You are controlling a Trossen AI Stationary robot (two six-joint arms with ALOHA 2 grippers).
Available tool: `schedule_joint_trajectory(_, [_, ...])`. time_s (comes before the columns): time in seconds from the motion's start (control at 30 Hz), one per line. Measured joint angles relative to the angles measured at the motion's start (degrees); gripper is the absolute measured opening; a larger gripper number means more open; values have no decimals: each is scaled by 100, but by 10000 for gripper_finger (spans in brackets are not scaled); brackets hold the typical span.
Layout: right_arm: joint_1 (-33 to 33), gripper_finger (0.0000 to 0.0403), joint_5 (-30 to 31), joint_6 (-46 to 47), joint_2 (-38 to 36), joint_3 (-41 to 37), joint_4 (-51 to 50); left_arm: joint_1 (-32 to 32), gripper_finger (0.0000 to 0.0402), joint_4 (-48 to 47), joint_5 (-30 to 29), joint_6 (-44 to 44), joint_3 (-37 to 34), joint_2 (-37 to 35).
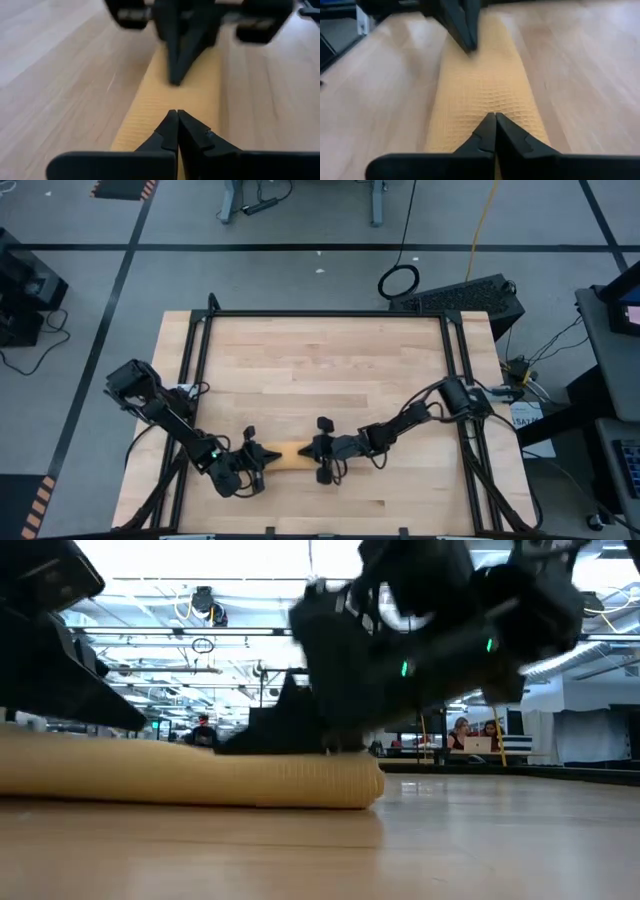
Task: Roll towel
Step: Roll the folded yellow towel
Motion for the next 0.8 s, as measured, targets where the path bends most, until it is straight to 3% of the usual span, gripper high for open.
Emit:
schedule_joint_trajectory(0.23, [-101, 0, -43, 333, 248, -38, 105, -286, 6, -727, 174, -134, 2, -668])
schedule_joint_trajectory(0.43, [-96, 0, -54, 285, 248, -44, 53, -528, 6, -1962, 187, -1399, -107, -570])
schedule_joint_trajectory(0.57, [-98, 0, -122, 141, 210, -42, -220, -557, 6, -1241, 143, -1705, -465, -445])
schedule_joint_trajectory(0.8, [-147, 0, -471, 13, -359, -57, -1429, -353, 6, -368, -220, -1102, -489, -452])
